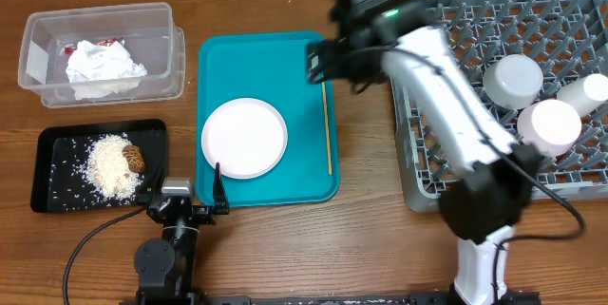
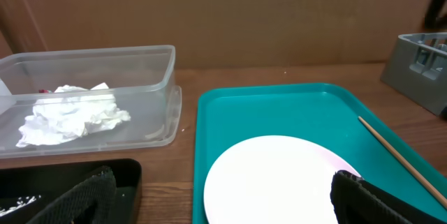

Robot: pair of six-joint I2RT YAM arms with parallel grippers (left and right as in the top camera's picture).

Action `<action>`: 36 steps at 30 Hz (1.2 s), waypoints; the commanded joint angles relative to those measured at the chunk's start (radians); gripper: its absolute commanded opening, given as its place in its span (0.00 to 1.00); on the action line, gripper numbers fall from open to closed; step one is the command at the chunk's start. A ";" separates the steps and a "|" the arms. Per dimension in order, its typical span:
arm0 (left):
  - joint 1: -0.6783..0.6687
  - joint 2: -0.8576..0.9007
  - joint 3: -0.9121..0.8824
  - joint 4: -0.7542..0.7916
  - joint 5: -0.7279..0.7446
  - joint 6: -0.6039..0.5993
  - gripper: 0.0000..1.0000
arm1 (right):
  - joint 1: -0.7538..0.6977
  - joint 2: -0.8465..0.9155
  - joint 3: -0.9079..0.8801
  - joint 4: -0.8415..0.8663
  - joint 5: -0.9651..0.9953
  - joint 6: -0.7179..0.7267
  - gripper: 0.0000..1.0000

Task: Sort waste into correct bins and load items into the dishwasher
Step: 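Move the right gripper to the wooden chopstick on the teal tray, then lower the right gripper around the chopstick and close on it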

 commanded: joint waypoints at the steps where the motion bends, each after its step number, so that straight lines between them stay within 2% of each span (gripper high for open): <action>1: 0.007 -0.011 -0.007 0.004 -0.009 -0.006 1.00 | 0.054 0.059 -0.050 0.027 0.135 0.124 0.81; 3: 0.007 -0.012 -0.007 0.004 -0.009 -0.006 1.00 | 0.077 0.081 -0.072 0.054 0.148 0.150 0.68; 4: 0.007 -0.011 -0.007 0.004 -0.009 -0.006 1.00 | 0.089 0.098 -0.078 0.067 0.148 0.151 0.66; 8: 0.007 -0.011 -0.007 0.004 -0.009 -0.006 1.00 | 0.109 0.153 -0.078 0.087 0.149 0.175 0.65; 15: 0.007 -0.011 -0.007 0.004 -0.009 -0.006 1.00 | 0.109 0.234 -0.078 0.112 0.198 0.175 0.55; 36: 0.007 -0.011 -0.007 0.004 -0.009 -0.006 1.00 | 0.109 0.266 -0.104 0.156 0.243 0.172 0.54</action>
